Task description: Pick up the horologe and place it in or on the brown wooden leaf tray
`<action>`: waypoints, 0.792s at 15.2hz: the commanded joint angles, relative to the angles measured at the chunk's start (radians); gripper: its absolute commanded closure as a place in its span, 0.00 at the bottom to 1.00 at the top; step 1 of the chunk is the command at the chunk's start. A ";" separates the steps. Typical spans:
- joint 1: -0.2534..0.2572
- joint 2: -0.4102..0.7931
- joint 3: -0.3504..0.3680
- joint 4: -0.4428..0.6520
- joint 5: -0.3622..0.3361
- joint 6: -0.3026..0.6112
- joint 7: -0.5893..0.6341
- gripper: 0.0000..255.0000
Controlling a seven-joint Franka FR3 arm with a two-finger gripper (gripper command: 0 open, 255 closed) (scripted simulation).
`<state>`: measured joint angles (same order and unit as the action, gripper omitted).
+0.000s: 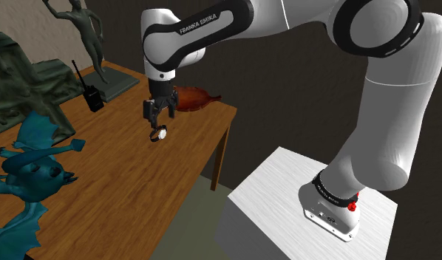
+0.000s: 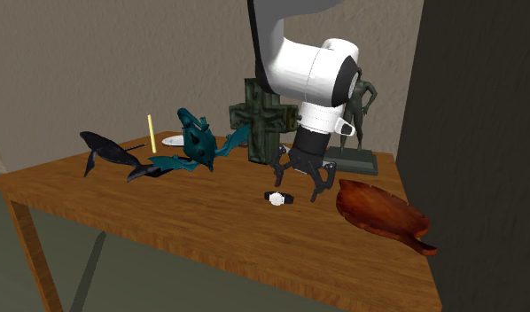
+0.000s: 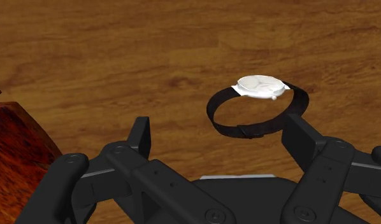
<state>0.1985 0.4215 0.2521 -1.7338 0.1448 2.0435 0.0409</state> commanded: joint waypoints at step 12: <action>0.002 0.004 0.000 -0.001 -0.001 0.005 0.001 1.00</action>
<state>0.2000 0.4252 0.2522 -1.7346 0.1442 2.0488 0.0420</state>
